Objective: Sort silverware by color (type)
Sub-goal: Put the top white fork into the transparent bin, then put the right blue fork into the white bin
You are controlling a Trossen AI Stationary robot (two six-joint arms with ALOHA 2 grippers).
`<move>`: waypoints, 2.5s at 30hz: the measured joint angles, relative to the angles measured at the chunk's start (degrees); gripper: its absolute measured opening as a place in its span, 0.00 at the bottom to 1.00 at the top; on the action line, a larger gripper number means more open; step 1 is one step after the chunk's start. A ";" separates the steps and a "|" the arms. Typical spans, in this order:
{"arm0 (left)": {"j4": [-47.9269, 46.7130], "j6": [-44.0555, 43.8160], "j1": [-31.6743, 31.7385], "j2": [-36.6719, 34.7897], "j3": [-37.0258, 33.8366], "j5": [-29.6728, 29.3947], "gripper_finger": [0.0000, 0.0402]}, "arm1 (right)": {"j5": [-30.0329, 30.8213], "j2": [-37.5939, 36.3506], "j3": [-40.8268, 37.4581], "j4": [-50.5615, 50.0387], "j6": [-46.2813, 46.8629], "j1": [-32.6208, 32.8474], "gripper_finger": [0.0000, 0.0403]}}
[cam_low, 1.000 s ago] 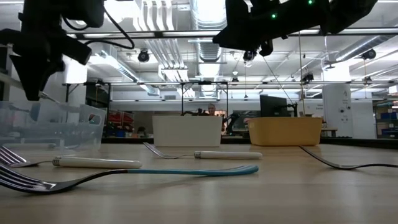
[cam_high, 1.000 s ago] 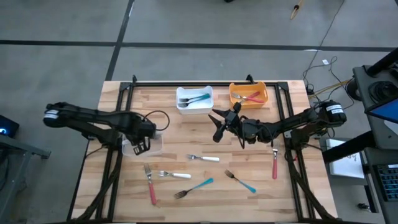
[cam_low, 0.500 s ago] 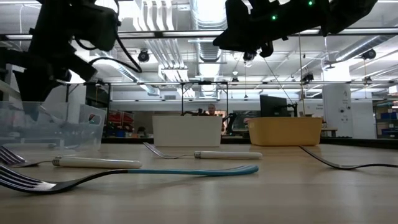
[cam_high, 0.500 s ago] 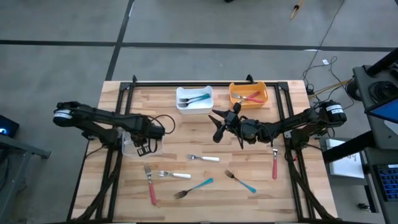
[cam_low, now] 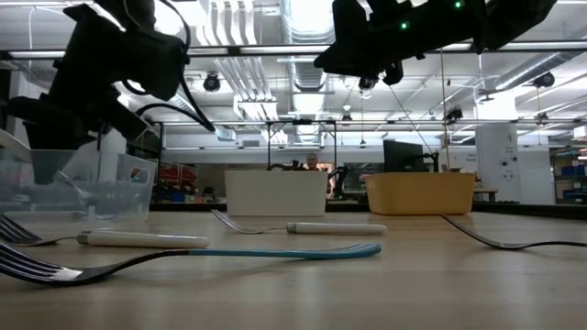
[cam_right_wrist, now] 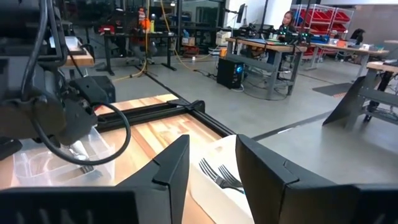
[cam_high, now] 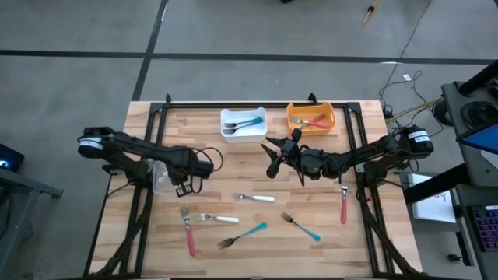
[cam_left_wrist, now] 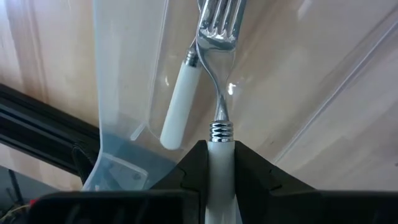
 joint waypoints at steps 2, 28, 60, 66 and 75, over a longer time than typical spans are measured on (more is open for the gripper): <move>0.03 0.04 0.00 0.33 0.00 0.02 0.10 | -0.02 0.00 0.00 0.00 0.54 0.02 0.30; 1.61 1.09 0.00 0.49 0.00 -0.88 0.16 | 0.00 0.00 0.00 -0.02 1.05 0.02 0.29; 49.34 34.27 -7.45 -14.44 4.66 -16.83 0.16 | -6.91 0.08 9.51 -25.49 15.17 -0.74 0.29; 57.58 44.34 -7.33 -14.14 4.59 -16.70 0.16 | -7.81 0.09 17.01 -48.90 20.61 -0.74 0.29; 56.51 44.48 -7.02 -13.76 4.50 -16.68 0.16 | -23.88 0.09 21.46 -70.28 30.90 -0.85 0.29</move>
